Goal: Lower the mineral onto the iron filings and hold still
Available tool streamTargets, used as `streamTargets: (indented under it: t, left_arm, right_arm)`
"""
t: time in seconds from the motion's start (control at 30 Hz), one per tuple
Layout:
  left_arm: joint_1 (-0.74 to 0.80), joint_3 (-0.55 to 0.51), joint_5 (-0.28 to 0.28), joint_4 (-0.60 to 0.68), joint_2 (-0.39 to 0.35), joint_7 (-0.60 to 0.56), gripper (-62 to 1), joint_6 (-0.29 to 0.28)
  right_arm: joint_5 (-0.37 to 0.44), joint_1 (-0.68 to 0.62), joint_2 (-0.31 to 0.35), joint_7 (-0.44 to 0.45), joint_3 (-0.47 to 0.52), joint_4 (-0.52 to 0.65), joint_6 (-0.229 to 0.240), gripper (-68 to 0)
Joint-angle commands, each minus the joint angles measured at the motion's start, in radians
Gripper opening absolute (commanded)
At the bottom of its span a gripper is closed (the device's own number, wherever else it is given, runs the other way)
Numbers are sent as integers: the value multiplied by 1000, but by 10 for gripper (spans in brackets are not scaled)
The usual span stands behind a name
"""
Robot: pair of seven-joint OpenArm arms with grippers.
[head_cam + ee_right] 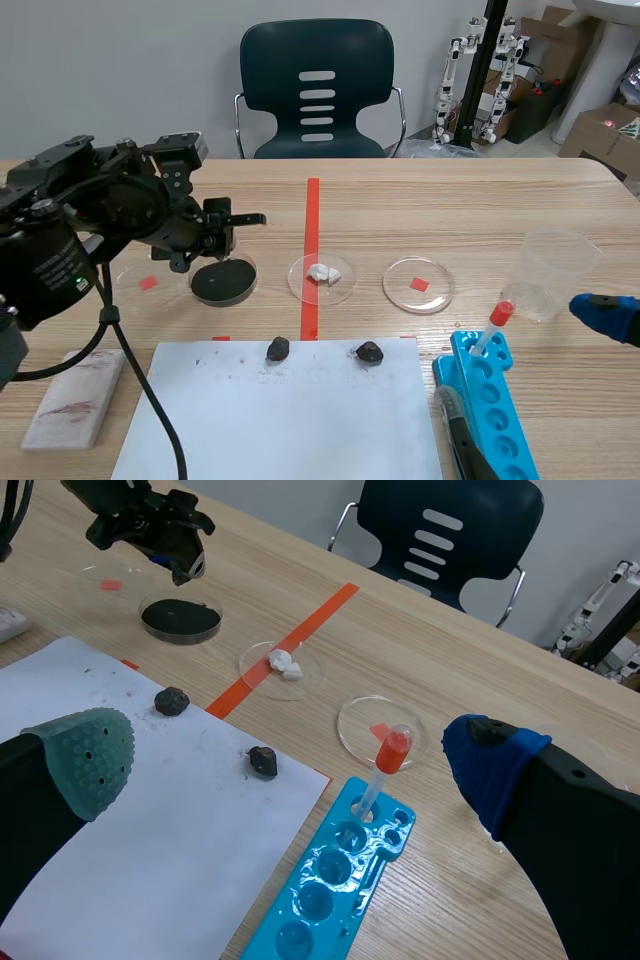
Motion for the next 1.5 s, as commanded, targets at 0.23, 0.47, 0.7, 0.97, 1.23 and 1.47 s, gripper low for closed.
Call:
streamTargets:
  t: [0.23, 0.47, 0.7, 0.97, 1.23, 1.47]
  left_arm:
    - [-106, -6, 35, -166, 45, -72, -493, -2]
    - [-150, -6, 55, -294, 58, -126, -493, -3]
    - [-153, -6, 62, -364, 76, -156, -493, -33]
    - [-152, -6, 66, -404, 89, -183, -493, -52]
    - [-152, -6, 66, -414, 89, -193, -493, -52]
    - [-152, -6, 66, -414, 89, -196, -493, -52]
  right_arm:
    - [8, 11, 2, 14, 6, 19, -3, -20]
    - [8, 11, 2, 14, 6, 19, -3, -20]
    - [8, 11, 2, 14, 6, 19, -3, -20]
    - [8, 11, 2, 14, 6, 19, -3, -20]
    - [8, 11, 2, 14, 6, 19, -3, -20]
    - [8, 11, 2, 14, 6, 19, -3, -20]
